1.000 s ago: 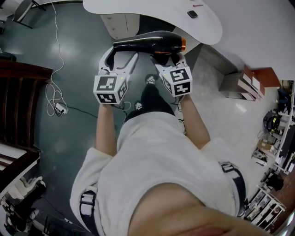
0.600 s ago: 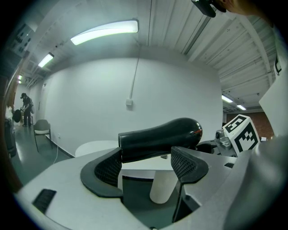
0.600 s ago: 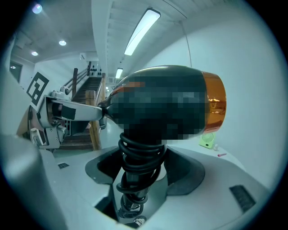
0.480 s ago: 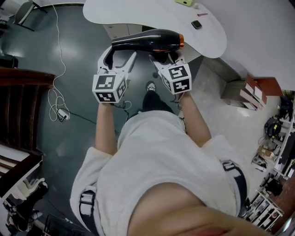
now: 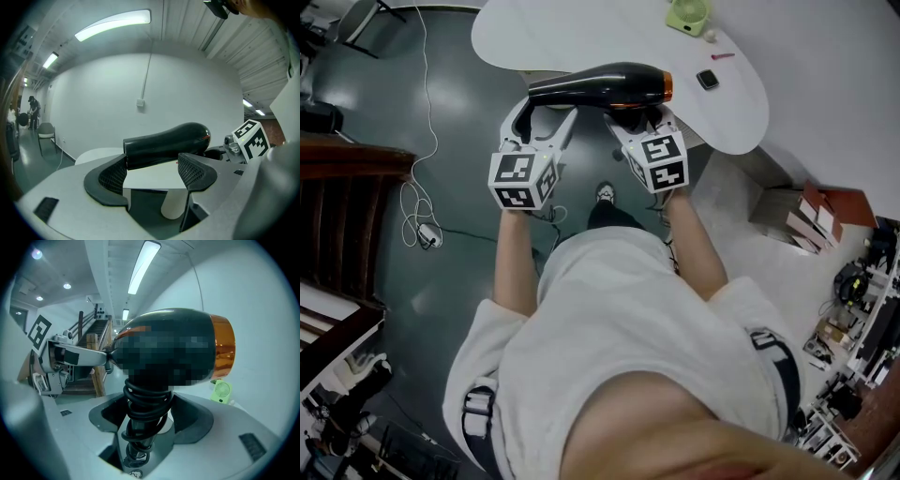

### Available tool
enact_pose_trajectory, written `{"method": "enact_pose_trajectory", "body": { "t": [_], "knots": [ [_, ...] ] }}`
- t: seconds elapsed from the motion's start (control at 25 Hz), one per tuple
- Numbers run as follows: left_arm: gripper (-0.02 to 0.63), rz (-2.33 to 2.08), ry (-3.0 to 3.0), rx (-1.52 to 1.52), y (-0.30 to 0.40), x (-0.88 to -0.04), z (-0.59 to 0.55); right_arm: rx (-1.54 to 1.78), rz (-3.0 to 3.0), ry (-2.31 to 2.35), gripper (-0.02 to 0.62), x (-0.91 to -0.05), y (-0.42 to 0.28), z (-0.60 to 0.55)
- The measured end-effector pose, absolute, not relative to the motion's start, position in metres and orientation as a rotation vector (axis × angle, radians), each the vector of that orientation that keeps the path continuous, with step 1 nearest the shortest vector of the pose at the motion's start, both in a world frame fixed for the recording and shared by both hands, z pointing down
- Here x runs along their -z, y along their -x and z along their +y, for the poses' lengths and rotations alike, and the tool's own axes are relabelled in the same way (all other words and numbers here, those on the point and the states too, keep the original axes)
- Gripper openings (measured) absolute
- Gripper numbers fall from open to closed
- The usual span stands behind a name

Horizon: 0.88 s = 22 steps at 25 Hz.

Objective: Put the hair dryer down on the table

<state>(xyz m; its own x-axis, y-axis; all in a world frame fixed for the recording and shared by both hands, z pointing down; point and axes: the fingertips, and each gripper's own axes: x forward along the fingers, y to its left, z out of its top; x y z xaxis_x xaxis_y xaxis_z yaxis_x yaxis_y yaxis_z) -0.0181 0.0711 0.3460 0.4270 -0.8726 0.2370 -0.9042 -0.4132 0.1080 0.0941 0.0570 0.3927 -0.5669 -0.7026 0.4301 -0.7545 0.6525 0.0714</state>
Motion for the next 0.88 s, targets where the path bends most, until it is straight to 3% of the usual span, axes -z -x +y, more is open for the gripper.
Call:
{"method": "enact_pose_trajectory", "body": {
  "t": [0.88],
  "knots": [
    [0.341,-1.69,-2.289,-0.272,0.034,-0.382,-0.025,-0.221,-2.481,-0.92,0.281,-0.434,-0.074,-0.052]
  ]
}}
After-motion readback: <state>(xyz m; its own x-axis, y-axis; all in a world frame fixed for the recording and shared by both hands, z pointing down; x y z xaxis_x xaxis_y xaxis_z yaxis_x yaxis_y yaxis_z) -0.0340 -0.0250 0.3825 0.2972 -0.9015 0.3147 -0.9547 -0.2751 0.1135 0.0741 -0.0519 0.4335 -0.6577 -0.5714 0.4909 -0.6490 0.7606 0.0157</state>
